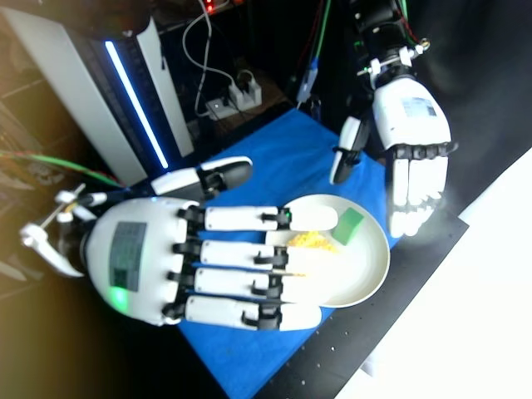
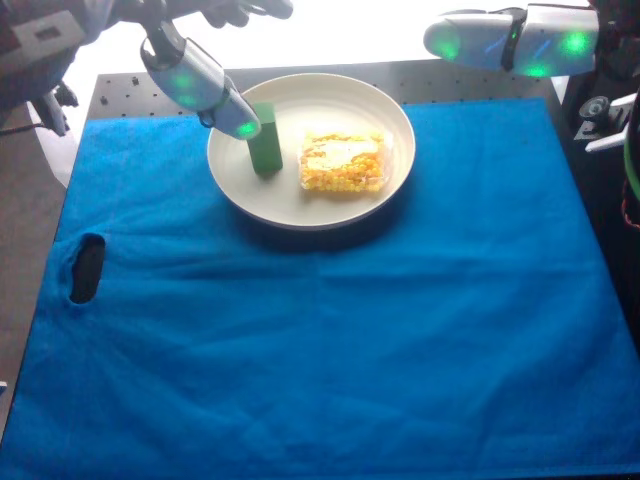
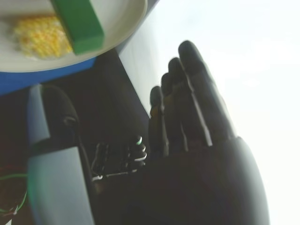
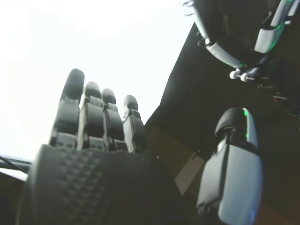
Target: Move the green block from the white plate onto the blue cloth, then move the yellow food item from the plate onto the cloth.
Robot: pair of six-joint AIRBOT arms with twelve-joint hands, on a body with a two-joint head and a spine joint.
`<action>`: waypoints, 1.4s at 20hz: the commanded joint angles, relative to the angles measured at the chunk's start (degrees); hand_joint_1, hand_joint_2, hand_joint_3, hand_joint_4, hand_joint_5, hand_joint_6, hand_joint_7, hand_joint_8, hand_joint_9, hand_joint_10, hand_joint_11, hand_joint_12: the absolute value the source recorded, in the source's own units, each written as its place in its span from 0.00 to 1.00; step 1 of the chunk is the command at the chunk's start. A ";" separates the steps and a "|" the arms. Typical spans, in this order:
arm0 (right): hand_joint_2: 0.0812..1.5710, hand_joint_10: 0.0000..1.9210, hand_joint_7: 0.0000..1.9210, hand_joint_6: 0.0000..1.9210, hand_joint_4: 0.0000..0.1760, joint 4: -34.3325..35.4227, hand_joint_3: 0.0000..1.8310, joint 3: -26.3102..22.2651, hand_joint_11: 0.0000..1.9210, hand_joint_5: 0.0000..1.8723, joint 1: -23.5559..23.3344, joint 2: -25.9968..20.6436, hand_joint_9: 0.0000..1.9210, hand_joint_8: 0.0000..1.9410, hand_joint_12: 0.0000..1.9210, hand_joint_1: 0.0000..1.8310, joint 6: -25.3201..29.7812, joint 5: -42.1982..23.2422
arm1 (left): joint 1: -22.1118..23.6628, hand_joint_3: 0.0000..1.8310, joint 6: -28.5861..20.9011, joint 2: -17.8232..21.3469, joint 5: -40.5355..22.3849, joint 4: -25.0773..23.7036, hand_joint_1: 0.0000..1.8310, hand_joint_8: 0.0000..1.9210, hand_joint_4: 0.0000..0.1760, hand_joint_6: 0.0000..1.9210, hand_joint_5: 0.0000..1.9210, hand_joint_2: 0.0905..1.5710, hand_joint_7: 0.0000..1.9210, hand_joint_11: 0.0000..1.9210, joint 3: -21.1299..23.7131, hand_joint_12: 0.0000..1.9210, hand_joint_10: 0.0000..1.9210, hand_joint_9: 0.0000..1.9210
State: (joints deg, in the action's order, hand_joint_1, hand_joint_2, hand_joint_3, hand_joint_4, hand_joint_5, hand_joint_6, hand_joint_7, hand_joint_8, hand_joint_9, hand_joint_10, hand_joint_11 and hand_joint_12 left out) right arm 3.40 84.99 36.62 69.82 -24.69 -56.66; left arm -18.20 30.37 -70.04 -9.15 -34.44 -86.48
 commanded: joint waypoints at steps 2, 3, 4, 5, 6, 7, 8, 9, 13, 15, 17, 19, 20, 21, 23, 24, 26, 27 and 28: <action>0.49 0.00 0.03 0.00 0.42 0.87 0.00 0.10 0.00 0.07 -0.78 0.22 0.06 0.00 0.32 0.28 0.29 -6.86 | 1.13 0.00 -0.13 -0.85 -2.93 -1.23 0.49 0.01 0.00 0.00 0.21 0.46 0.29 0.23 -0.57 0.20 0.01 0.32; 0.49 0.00 0.04 0.00 0.42 0.76 0.00 0.12 0.00 0.06 -0.78 0.28 0.07 0.00 0.34 0.28 0.29 -6.86 | 1.13 0.00 -0.12 -1.47 -2.38 -2.29 0.50 0.00 0.00 0.00 0.20 0.47 0.31 0.23 -0.73 0.23 0.00 0.33; 0.49 0.00 0.03 0.00 0.41 0.72 0.00 0.12 0.00 0.06 -0.78 0.29 0.06 0.00 0.33 0.28 0.29 -6.85 | 1.12 0.00 -0.12 -2.24 -1.65 -3.94 0.52 0.00 0.00 0.00 0.19 0.48 0.31 0.25 -0.89 0.25 0.01 0.34; 0.49 0.00 0.03 0.00 0.41 0.72 0.00 0.12 0.00 0.05 -0.78 0.28 0.07 0.00 0.32 0.27 0.29 -6.85 | 1.13 0.00 -0.11 -3.07 -0.98 -5.40 0.52 0.00 0.00 0.00 0.17 0.48 0.31 0.27 -1.17 0.26 0.01 0.36; 0.48 0.00 0.04 0.00 0.51 0.69 0.00 0.13 0.00 0.06 -0.78 0.28 0.07 0.00 0.32 0.26 0.29 -6.85 | 1.12 0.00 -0.10 -3.80 -0.53 -6.26 0.54 0.00 0.03 0.00 0.16 0.48 0.21 0.26 -1.52 0.24 0.00 0.32; 0.48 0.00 0.04 0.00 0.51 0.59 0.00 0.13 0.00 0.06 -0.78 0.28 0.07 0.00 0.32 0.26 0.29 -6.85 | 1.08 0.00 -0.09 -4.18 -0.35 -6.66 0.54 0.00 0.03 0.00 0.16 0.48 0.21 0.26 -1.66 0.24 0.00 0.32; 0.49 0.00 0.04 0.00 0.50 0.52 0.00 0.13 0.00 0.06 -0.78 0.28 0.07 0.00 0.32 0.27 0.29 -6.85 | 1.04 0.00 -0.08 -4.47 -0.30 -6.81 0.54 0.00 0.04 0.00 0.16 0.49 0.19 0.25 -1.75 0.23 0.00 0.31; 0.48 0.00 0.05 0.00 0.50 0.52 0.00 0.11 0.00 0.07 -0.78 0.28 0.07 0.00 0.33 0.27 0.29 -6.85 | 0.91 0.00 -0.08 -4.70 -0.27 -6.87 0.54 0.00 0.01 0.01 0.18 0.49 0.20 0.24 -1.88 0.22 0.00 0.30; 0.48 0.00 0.04 0.00 0.49 0.48 0.00 0.12 0.00 0.07 -0.76 0.49 0.06 0.00 0.30 0.28 0.29 -6.85 | 0.27 0.00 -0.07 -5.70 0.69 -7.22 0.54 0.00 0.00 0.00 0.20 0.49 0.23 0.22 -2.97 0.20 0.00 0.30; 0.48 0.00 0.04 0.00 0.48 0.47 0.00 0.13 0.00 0.07 -0.76 0.53 0.06 0.00 0.30 0.28 0.29 -6.85 | -0.24 0.00 -0.06 -6.04 1.14 -7.23 0.54 0.01 0.00 0.00 0.21 0.49 0.25 0.22 -3.38 0.20 0.00 0.31; 0.48 0.00 0.03 0.00 0.46 0.44 0.00 0.14 0.00 0.06 -0.76 0.54 0.06 0.00 0.30 0.27 0.29 -6.85 | -0.89 0.00 -0.06 -6.66 1.83 -7.27 0.54 0.01 0.00 0.00 0.21 0.49 0.26 0.22 -4.09 0.20 0.00 0.31; 0.49 0.00 0.04 0.00 0.41 0.34 0.00 0.15 0.00 0.07 -0.76 0.61 0.06 0.00 0.30 0.28 0.29 -6.85 | -1.51 0.00 -0.03 -7.25 2.16 -7.49 0.52 0.01 0.00 0.00 0.22 0.48 0.32 0.24 -4.67 0.21 0.01 0.34; 0.49 0.00 0.04 0.00 0.41 0.31 0.00 0.15 0.00 0.07 -0.76 0.63 0.06 0.00 0.30 0.28 0.29 -6.85 | -1.58 0.00 -0.03 -7.45 2.24 -7.73 0.52 0.01 0.00 0.00 0.22 0.48 0.32 0.24 -4.81 0.21 0.01 0.34; 0.49 0.00 0.05 0.00 0.45 0.28 0.00 0.15 0.01 0.07 -0.76 0.65 0.07 0.00 0.31 0.27 0.29 -6.85 | -1.62 0.00 -0.03 -7.74 2.32 -7.88 0.50 0.01 0.00 0.00 0.22 0.49 0.32 0.25 -5.05 0.21 0.01 0.34; 0.49 0.00 0.05 0.00 0.47 0.23 0.00 0.14 0.00 0.07 -0.76 0.68 0.07 0.00 0.30 0.28 0.29 -6.85 | -1.66 0.00 -0.04 -8.14 2.45 -7.88 0.49 0.00 0.00 0.00 0.22 0.50 0.31 0.28 -5.40 0.20 0.00 0.36; 0.49 0.00 0.04 0.00 0.48 0.22 0.00 0.14 0.00 0.07 -0.76 0.73 0.07 0.00 0.30 0.28 0.29 -6.85 | -1.68 0.00 -0.04 -8.17 2.48 -7.88 0.49 0.01 0.00 0.00 0.22 0.50 0.31 0.28 -5.43 0.20 0.00 0.36; 0.50 0.00 0.04 0.00 0.45 0.22 0.00 0.14 0.00 0.07 -0.76 0.81 0.07 0.00 0.28 0.29 0.29 -6.85 | -1.81 0.00 -0.04 -8.25 2.49 -7.88 0.48 0.01 0.00 0.00 0.25 0.51 0.36 0.33 -5.43 0.19 0.01 0.40; 0.50 0.00 0.04 0.00 0.48 0.22 0.00 0.14 0.00 0.07 -0.76 0.84 0.07 0.00 0.29 0.29 0.29 -6.85 | -1.90 0.00 -0.04 -8.28 2.49 -7.88 0.49 0.00 0.00 0.00 0.27 0.52 0.37 0.35 -5.43 0.19 0.01 0.42; 0.50 0.00 0.04 0.00 0.51 0.22 0.00 0.14 0.00 0.07 -0.76 0.86 0.06 0.00 0.28 0.30 0.29 -6.85 | -2.00 0.00 -0.04 -8.30 2.49 -7.88 0.51 0.00 0.00 0.00 0.30 0.53 0.37 0.38 -5.43 0.19 0.01 0.44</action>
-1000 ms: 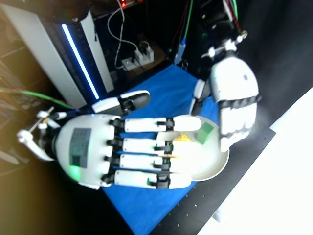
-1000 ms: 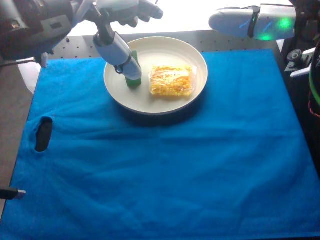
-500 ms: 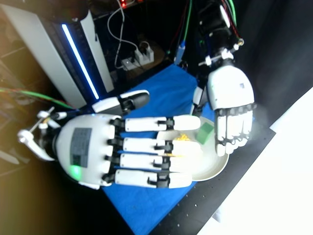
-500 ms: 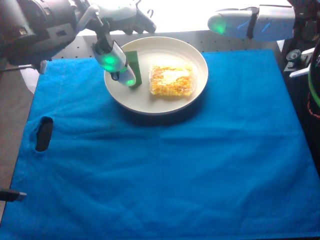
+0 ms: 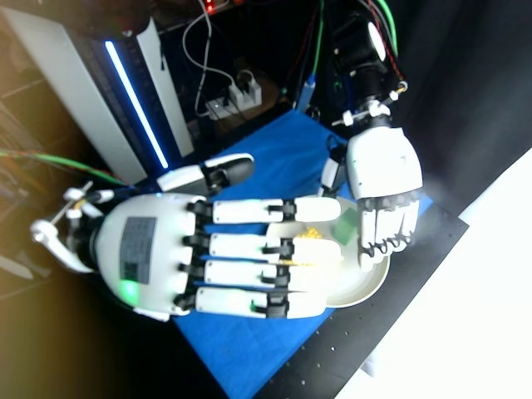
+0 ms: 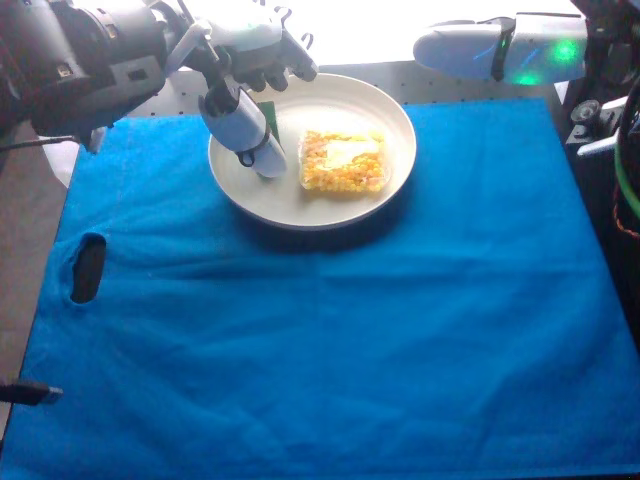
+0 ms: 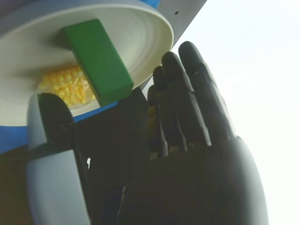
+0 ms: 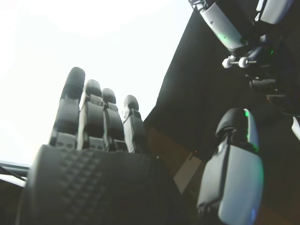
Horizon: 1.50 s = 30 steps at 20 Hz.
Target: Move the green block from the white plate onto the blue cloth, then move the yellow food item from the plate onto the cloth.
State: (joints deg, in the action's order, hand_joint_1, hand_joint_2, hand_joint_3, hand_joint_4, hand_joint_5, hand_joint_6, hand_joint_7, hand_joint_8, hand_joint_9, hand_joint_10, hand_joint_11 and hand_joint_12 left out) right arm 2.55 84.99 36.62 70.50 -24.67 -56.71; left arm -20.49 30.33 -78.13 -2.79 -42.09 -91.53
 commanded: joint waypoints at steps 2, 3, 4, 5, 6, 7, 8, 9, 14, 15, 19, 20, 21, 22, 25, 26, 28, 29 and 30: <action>0.49 0.00 0.04 0.00 0.53 1.07 0.00 0.12 0.00 0.06 -0.76 0.19 0.06 0.00 0.28 0.28 0.27 -6.81 | 0.12 0.00 0.01 -0.28 -3.87 -0.23 0.53 0.00 0.00 0.01 0.38 0.54 0.39 0.43 -0.41 0.21 0.01 0.46; 0.48 0.00 0.04 0.00 0.57 1.07 0.00 0.12 0.00 0.07 -0.76 0.19 0.06 0.00 0.28 0.29 0.27 -6.81 | 0.01 0.00 0.00 -0.35 -3.87 -0.23 0.54 0.00 0.00 0.01 0.42 0.54 0.42 0.46 -0.43 0.22 0.01 0.49; 0.48 0.00 0.04 0.00 0.57 1.07 0.00 0.12 0.00 0.07 -0.76 0.19 0.06 0.00 0.28 0.29 0.27 -6.81 | -0.14 0.00 0.00 -0.45 -3.86 -0.23 0.54 0.00 0.00 0.01 0.42 0.54 0.42 0.46 -0.48 0.22 0.01 0.49; 0.48 0.00 0.04 0.00 0.45 1.07 0.00 0.11 0.00 0.06 -0.76 0.20 0.06 0.00 0.28 0.28 0.27 -6.82 | -0.22 0.00 -0.01 -0.61 -3.86 -0.23 0.57 0.01 0.00 0.02 0.50 0.55 0.49 0.53 -0.57 0.26 0.03 0.58; 0.48 0.00 0.04 0.00 0.47 1.07 0.00 0.11 0.00 0.06 -0.76 0.22 0.06 0.00 0.28 0.28 0.27 -6.82 | -0.33 0.00 -0.01 -0.77 -3.87 -0.23 0.59 0.00 0.00 0.02 0.51 0.57 0.46 0.54 -0.62 0.26 0.02 0.58; 0.49 0.00 0.04 0.00 0.45 1.07 0.00 0.12 0.00 0.06 -0.76 0.28 0.06 0.00 0.28 0.29 0.27 -6.82 | -0.44 0.00 0.01 -0.92 -3.87 -0.24 0.59 0.00 0.00 0.01 0.50 0.58 0.44 0.56 -0.68 0.24 0.02 0.59; 0.49 0.00 0.04 0.00 0.46 1.07 0.00 0.12 0.00 0.06 -0.76 0.32 0.07 0.00 0.30 0.28 0.27 -6.82 | -0.49 0.00 0.01 -1.02 -3.87 -0.24 0.61 0.01 0.00 0.01 0.51 0.59 0.46 0.57 -0.70 0.24 0.02 0.61; 0.49 0.00 0.04 0.00 0.46 1.07 0.00 0.12 0.00 0.06 -0.76 0.32 0.07 0.00 0.30 0.28 0.27 -6.82 | -0.50 0.00 0.02 -1.12 -3.89 -0.26 0.61 0.01 0.00 0.01 0.51 0.59 0.46 0.57 -0.73 0.24 0.02 0.61; 0.46 0.00 0.06 0.00 0.42 1.07 0.00 0.08 0.00 0.07 -0.76 0.34 0.08 0.00 0.30 0.29 0.27 -6.82 | -0.49 0.00 -0.05 -1.22 -4.09 -0.24 0.68 0.39 0.00 0.54 0.53 0.67 0.55 0.62 -0.90 0.39 0.03 0.73; 0.46 0.00 0.06 0.00 0.39 1.07 0.00 0.09 0.00 0.07 -0.76 0.38 0.08 0.00 0.30 0.30 0.27 -6.82 | -0.50 0.00 -0.05 -1.22 -4.09 -0.23 0.74 0.34 0.00 0.52 0.56 0.66 0.57 0.64 -0.94 0.38 0.33 0.60; 0.47 0.00 0.07 0.00 0.34 1.07 0.00 0.05 0.00 0.07 -0.76 0.40 0.08 0.00 0.32 0.30 0.27 -6.82 | -0.76 0.00 -0.06 -1.27 -4.42 0.80 0.76 0.31 0.00 0.43 0.52 0.65 0.59 0.63 -1.33 0.41 0.49 0.60; 0.47 0.00 0.07 0.00 0.34 1.07 0.00 0.05 0.00 0.07 -0.76 0.40 0.09 0.00 0.35 0.28 0.27 -6.82 | -0.76 0.00 -0.06 -1.27 -4.46 0.96 0.75 0.41 0.00 0.53 0.49 0.69 0.47 0.62 -1.41 0.41 0.59 0.53; 0.48 0.00 0.07 0.00 0.34 1.07 0.00 0.04 0.00 0.08 -0.76 0.40 0.09 0.00 0.35 0.28 0.27 -6.82 | -0.76 0.00 -0.07 -1.24 -4.55 1.14 0.74 0.46 0.00 0.58 0.47 0.71 0.42 0.61 -1.55 0.41 0.63 0.50; 0.47 0.00 0.07 0.00 0.35 1.07 0.00 0.03 0.00 0.07 -0.76 0.40 0.09 0.00 0.35 0.27 0.27 -6.82 | -0.74 0.00 -0.07 -1.15 -4.77 1.49 0.74 0.46 0.00 0.60 0.47 0.71 0.42 0.60 -1.60 0.44 0.64 0.48; 0.48 0.00 0.07 0.00 0.31 1.07 0.00 0.03 0.00 0.07 -0.76 0.40 0.09 0.00 0.33 0.29 0.27 -6.82 | -0.19 0.00 -0.08 -0.11 -5.95 2.64 0.75 0.33 0.00 0.50 0.51 0.67 0.54 0.58 -1.21 0.47 0.58 0.54; 0.48 0.00 0.07 0.00 0.32 1.07 0.00 0.03 0.00 0.07 -0.76 0.40 0.09 0.00 0.35 0.29 0.27 -6.82 | 0.14 0.00 -0.08 0.60 -6.21 2.65 0.71 0.33 0.00 0.40 0.55 0.65 0.64 0.60 -0.66 0.46 0.38 0.60; 0.47 0.00 0.07 0.00 0.37 1.07 0.00 -0.04 0.00 0.08 -0.76 0.40 0.10 0.00 0.38 0.29 0.27 -6.82 | 0.69 0.00 -0.08 2.62 -7.05 2.72 0.70 0.30 0.00 0.36 0.57 0.63 0.66 0.62 1.02 0.41 0.19 0.68; 0.47 0.00 0.07 0.00 0.39 1.07 0.00 -0.07 0.00 0.08 -0.76 0.40 0.10 0.00 0.39 0.28 0.27 -6.82 | 1.02 0.01 -0.09 4.34 -7.89 2.76 0.75 0.31 0.00 0.40 0.53 0.64 0.61 0.61 2.47 0.41 0.44 0.61; 0.47 0.00 0.07 0.00 0.38 1.07 0.00 -0.10 0.00 0.08 -0.76 0.40 0.09 0.00 0.39 0.29 0.27 -6.82 | 1.11 0.00 -0.09 5.05 -8.19 2.76 0.70 0.36 0.00 0.38 0.56 0.65 0.62 0.59 3.10 0.41 0.32 0.61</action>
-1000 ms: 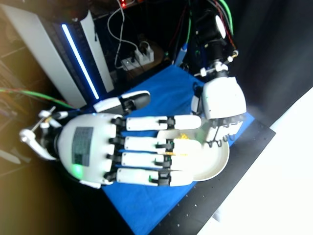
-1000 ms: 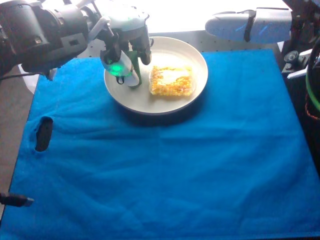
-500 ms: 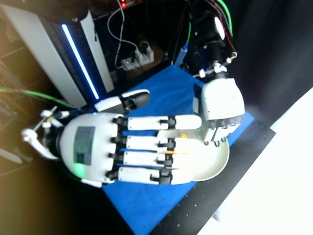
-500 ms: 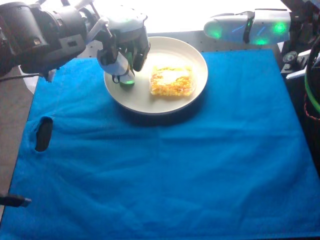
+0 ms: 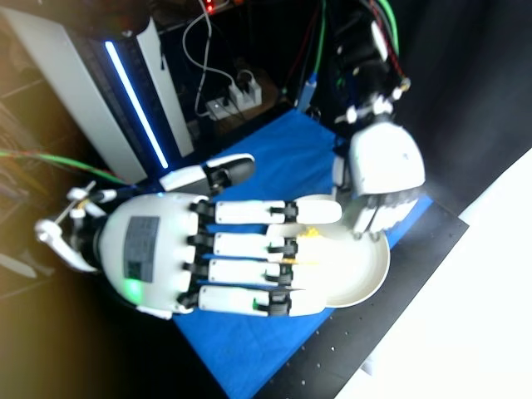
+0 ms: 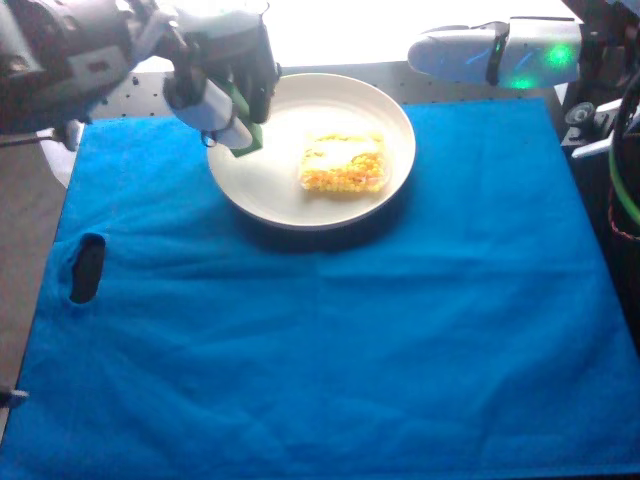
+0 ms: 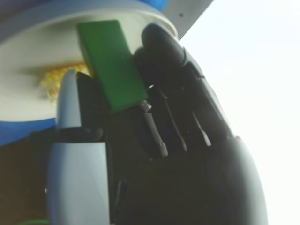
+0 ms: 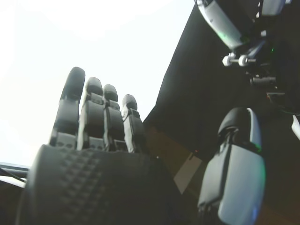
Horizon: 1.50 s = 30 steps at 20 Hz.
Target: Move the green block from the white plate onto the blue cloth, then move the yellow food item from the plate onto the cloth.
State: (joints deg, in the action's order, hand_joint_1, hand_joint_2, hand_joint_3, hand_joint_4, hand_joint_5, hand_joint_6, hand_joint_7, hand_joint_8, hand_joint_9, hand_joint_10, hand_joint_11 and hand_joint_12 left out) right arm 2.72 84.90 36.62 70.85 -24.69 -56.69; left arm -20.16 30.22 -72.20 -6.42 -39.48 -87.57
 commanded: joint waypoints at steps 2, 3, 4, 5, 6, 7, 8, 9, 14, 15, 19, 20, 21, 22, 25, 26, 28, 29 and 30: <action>0.46 0.00 0.07 0.00 0.38 0.91 0.00 -0.03 0.00 0.08 -0.75 0.10 0.10 0.00 0.35 0.29 0.29 -6.84 | 0.93 0.00 0.02 2.12 -6.37 0.00 0.75 0.38 0.00 0.41 0.48 0.66 0.60 0.54 1.86 0.48 0.49 0.59; 0.47 0.00 0.07 0.00 0.39 0.91 0.00 -0.03 0.00 0.08 -0.75 0.16 0.09 0.00 0.34 0.29 0.29 -6.84 | 1.03 0.00 0.02 4.35 -7.67 0.02 0.76 0.38 0.00 0.48 0.44 0.67 0.58 0.52 3.84 0.51 0.54 0.58; 0.48 0.00 0.07 0.00 0.37 0.91 0.00 -0.03 0.00 0.08 -0.75 0.17 0.08 0.00 0.32 0.29 0.29 -6.84 | 1.03 0.00 0.02 5.02 -7.95 0.00 0.80 0.36 0.00 0.17 0.33 0.65 0.56 0.46 4.48 0.60 0.58 0.55; 0.49 0.00 0.06 0.00 0.37 0.91 0.00 -0.05 0.00 0.07 -0.75 0.17 0.08 0.00 0.32 0.29 0.29 -6.84 | 1.00 0.00 0.02 6.34 -8.41 -0.70 0.76 0.41 0.00 0.08 0.40 0.64 0.57 0.45 5.88 0.64 0.45 0.54; 0.48 0.00 0.04 0.00 0.35 0.91 0.00 -0.07 0.00 0.07 -0.74 0.17 0.07 0.00 0.32 0.29 0.29 -6.84 | 0.97 0.00 0.02 7.48 -8.59 -1.96 0.76 0.39 0.00 0.03 0.41 0.64 0.59 0.43 7.16 0.68 0.38 0.55; 0.49 0.00 0.04 0.00 0.33 0.92 0.00 -0.07 0.00 0.08 -0.74 0.18 0.07 0.00 0.33 0.29 0.29 -6.84 | 0.88 0.00 0.02 8.34 -8.75 -3.14 0.71 0.39 0.00 0.32 0.49 0.65 0.63 0.46 8.37 0.65 0.35 0.59; 0.49 0.00 0.05 0.00 0.35 0.92 0.00 -0.11 0.00 0.09 -0.73 0.18 0.08 0.00 0.34 0.29 0.29 -6.84 | 0.50 0.00 0.02 9.47 -9.09 -4.38 0.70 0.42 0.00 0.30 0.58 0.64 0.61 0.47 9.85 0.63 0.33 0.60; 0.50 0.01 0.05 0.00 0.34 0.92 0.00 -0.12 0.01 0.09 -0.73 0.17 0.08 0.01 0.34 0.29 0.29 -6.84 | 0.09 0.00 0.02 10.37 -9.46 -5.06 0.69 0.44 0.00 0.25 0.63 0.64 0.59 0.48 10.95 0.62 0.32 0.61; 0.49 0.00 0.08 0.00 0.36 0.92 0.00 -0.20 0.02 0.09 -0.67 0.17 0.10 0.00 0.36 0.25 0.29 -6.83 | -2.43 0.00 0.02 13.87 -11.53 -5.91 0.70 0.46 0.00 0.24 0.62 0.64 0.60 0.47 15.06 0.69 0.37 0.60; 0.48 0.00 0.08 0.00 0.37 0.91 0.00 -0.22 0.02 0.09 -0.66 0.17 0.10 0.00 0.36 0.25 0.29 -6.83 | -3.19 0.00 0.02 14.67 -11.99 -5.95 0.70 0.45 0.00 0.26 0.61 0.64 0.61 0.46 15.92 0.73 0.41 0.60; 0.47 0.00 0.08 0.00 0.36 0.91 0.00 -0.24 0.00 0.09 -0.61 0.17 0.09 0.00 0.37 0.25 0.29 -6.83 | -4.90 0.00 0.02 17.64 -13.43 -6.54 0.71 0.44 0.00 0.29 0.58 0.64 0.62 0.45 18.97 0.82 0.48 0.57; 0.48 0.00 0.07 0.00 0.40 0.91 0.00 -0.25 0.00 0.09 -0.58 0.17 0.09 0.00 0.37 0.24 0.29 -6.83 | -5.22 0.00 0.02 18.08 -13.58 -6.98 0.71 0.40 0.00 0.30 0.58 0.64 0.64 0.46 19.57 0.79 0.44 0.59; 0.49 0.00 0.07 0.00 0.43 0.91 0.00 -0.27 0.00 0.09 -0.56 0.17 0.08 0.00 0.37 0.25 0.29 -6.83 | -5.80 0.00 0.02 18.41 -13.93 -7.14 0.71 0.38 0.00 0.30 0.59 0.63 0.65 0.47 20.17 0.75 0.40 0.60; 0.49 0.00 0.07 0.00 0.41 0.91 0.00 -0.28 0.00 0.08 -0.55 0.17 0.08 0.00 0.37 0.24 0.29 -6.83 | -6.18 0.00 0.02 18.49 -14.18 -7.15 0.70 0.31 0.00 0.31 0.59 0.63 0.67 0.47 20.40 0.74 0.37 0.62; 0.50 0.00 0.08 0.00 0.37 0.91 0.00 -0.28 0.00 0.08 -0.53 0.25 0.09 0.00 0.37 0.24 0.29 -6.83 | -7.01 0.00 0.02 18.47 -13.39 -9.37 0.70 0.30 0.00 0.28 0.61 0.62 0.68 0.48 21.22 0.72 0.34 0.63; 0.49 0.00 0.08 0.00 0.47 0.91 0.00 -0.28 0.00 0.08 -0.52 0.27 0.09 0.00 0.36 0.24 0.29 -6.83 | -7.17 0.00 0.02 18.35 -12.93 -10.22 0.70 0.33 0.00 0.26 0.62 0.62 0.66 0.47 21.39 0.74 0.34 0.63; 0.49 0.00 0.08 0.00 0.53 0.91 0.00 -0.28 0.00 0.08 -0.45 0.31 0.08 0.00 0.33 0.24 0.29 -6.82 | -7.72 0.00 0.02 18.17 -12.07 -11.61 0.70 0.30 0.00 0.30 0.60 0.63 0.67 0.49 21.70 0.70 0.34 0.63; 0.49 0.00 0.09 0.00 0.56 0.91 0.00 -0.27 0.00 0.09 -0.44 0.34 0.09 0.00 0.32 0.24 0.29 -6.82 | -8.07 0.00 0.02 18.07 -11.87 -11.71 0.70 0.28 0.00 0.31 0.60 0.62 0.68 0.51 21.71 0.67 0.32 0.64; 0.50 0.00 0.09 0.00 0.55 0.89 0.00 -0.27 0.00 0.08 -0.44 0.36 0.08 0.00 0.32 0.23 0.29 -6.82 | -8.28 0.00 0.02 18.02 -11.82 -11.71 0.70 0.24 0.00 0.31 0.60 0.62 0.70 0.52 21.71 0.66 0.30 0.66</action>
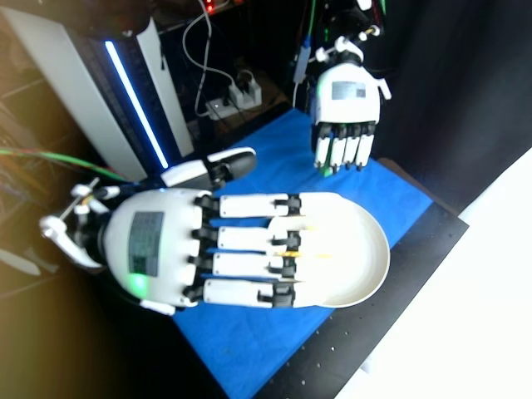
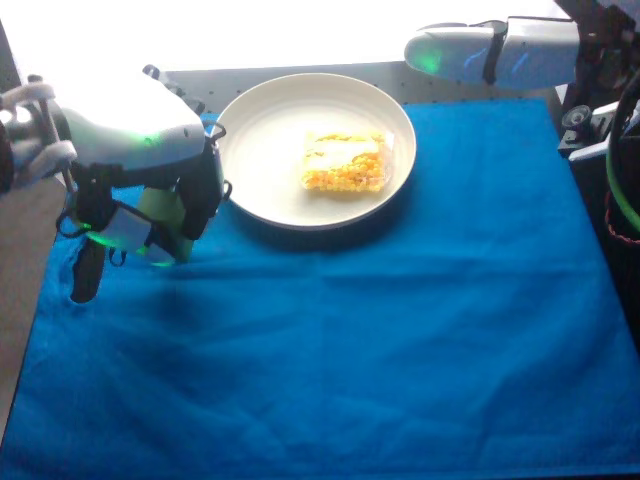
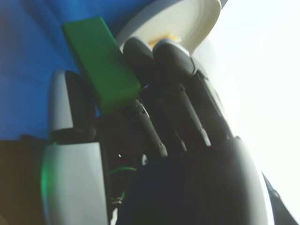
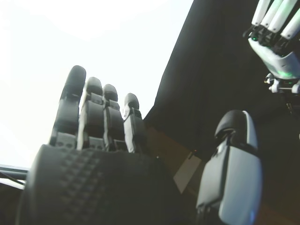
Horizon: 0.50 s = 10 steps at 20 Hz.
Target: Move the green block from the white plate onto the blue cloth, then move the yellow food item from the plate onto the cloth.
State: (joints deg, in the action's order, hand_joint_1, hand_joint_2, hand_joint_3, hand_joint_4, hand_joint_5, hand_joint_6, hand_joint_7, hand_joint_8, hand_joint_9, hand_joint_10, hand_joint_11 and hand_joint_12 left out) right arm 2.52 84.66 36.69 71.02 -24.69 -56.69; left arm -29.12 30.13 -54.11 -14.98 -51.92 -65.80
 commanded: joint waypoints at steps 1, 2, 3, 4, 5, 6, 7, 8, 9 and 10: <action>0.50 0.00 0.09 0.00 0.56 1.09 0.00 -0.03 0.00 0.08 -0.51 0.22 0.07 0.00 0.27 0.23 0.29 -6.82 | 0.45 0.00 0.10 -0.14 -3.09 0.73 0.70 0.28 0.00 0.26 0.62 0.62 0.69 0.52 -0.07 0.66 0.29 0.67; 0.50 0.00 0.09 0.00 0.57 1.07 0.00 -0.03 0.00 0.08 -0.51 0.22 0.07 0.00 0.26 0.23 0.29 -6.82 | 0.30 0.00 0.10 -0.21 -2.99 0.73 0.70 0.30 0.00 0.26 0.62 0.62 0.68 0.51 -0.07 0.66 0.29 0.65; 0.49 0.00 0.08 0.00 0.54 1.06 0.00 -0.03 0.00 0.08 -0.50 0.22 0.07 0.00 0.26 0.24 0.29 -6.82 | 0.05 0.00 0.10 -0.28 -3.01 0.73 0.70 0.28 0.00 0.28 0.61 0.62 0.68 0.49 -0.07 0.66 0.26 0.65; 0.49 0.00 0.08 0.00 0.58 1.03 0.00 -0.02 0.00 0.09 -0.50 0.22 0.08 0.00 0.27 0.25 0.29 -6.82 | -0.17 0.00 0.09 -0.36 -3.01 0.73 0.70 0.24 0.00 0.25 0.63 0.61 0.70 0.50 -0.07 0.66 0.24 0.66; 0.48 0.00 0.07 0.00 0.58 1.02 0.00 -0.01 0.00 0.09 -0.50 0.22 0.07 0.00 0.26 0.25 0.29 -6.82 | -0.32 0.00 0.09 -0.47 -3.01 0.73 0.70 0.24 0.00 0.20 0.66 0.61 0.70 0.50 -0.07 0.69 0.24 0.67; 0.49 0.00 0.07 0.00 0.45 1.02 0.00 -0.01 0.00 0.09 -0.50 0.22 0.07 0.00 0.29 0.24 0.29 -6.82 | -0.39 0.00 0.09 -0.55 -3.01 0.73 0.70 0.23 0.00 0.19 0.66 0.61 0.71 0.50 -0.07 0.69 0.24 0.67; 0.49 0.00 0.07 0.00 0.43 1.02 0.00 -0.01 0.00 0.09 -0.50 0.22 0.08 0.00 0.32 0.24 0.29 -6.82 | -0.57 0.00 0.09 -0.74 -3.04 0.73 0.71 0.35 0.00 0.12 0.68 0.61 0.66 0.49 -0.07 0.73 0.31 0.65; 0.49 0.00 0.08 0.00 0.42 1.00 0.00 -0.01 0.00 0.09 -0.50 0.22 0.08 0.00 0.33 0.23 0.29 -6.82 | -0.65 0.00 0.09 -0.94 -3.05 0.73 0.71 0.33 0.00 0.10 0.69 0.61 0.67 0.49 -0.11 0.73 0.35 0.64; 0.49 0.00 0.09 0.00 0.45 1.00 0.00 -0.01 0.00 0.09 -0.50 0.23 0.08 0.01 0.33 0.23 0.29 -6.82 | -0.71 0.00 0.10 -1.07 -3.05 0.72 0.71 0.35 0.00 0.07 0.70 0.61 0.67 0.49 -0.13 0.75 0.39 0.63; 0.48 0.00 0.09 0.00 0.49 0.97 0.00 -0.01 0.00 0.09 -0.50 0.25 0.08 0.01 0.33 0.23 0.29 -6.81 | -0.78 0.00 0.10 -1.19 -3.05 0.72 0.71 0.34 0.00 0.07 0.70 0.61 0.68 0.50 -0.15 0.73 0.40 0.63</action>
State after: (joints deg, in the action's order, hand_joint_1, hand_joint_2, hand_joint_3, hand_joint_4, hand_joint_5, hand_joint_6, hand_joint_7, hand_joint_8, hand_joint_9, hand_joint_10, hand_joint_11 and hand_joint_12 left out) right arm 2.39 84.66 36.69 71.09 -24.69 -56.69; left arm -30.20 30.15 -55.24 -14.44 -51.88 -65.82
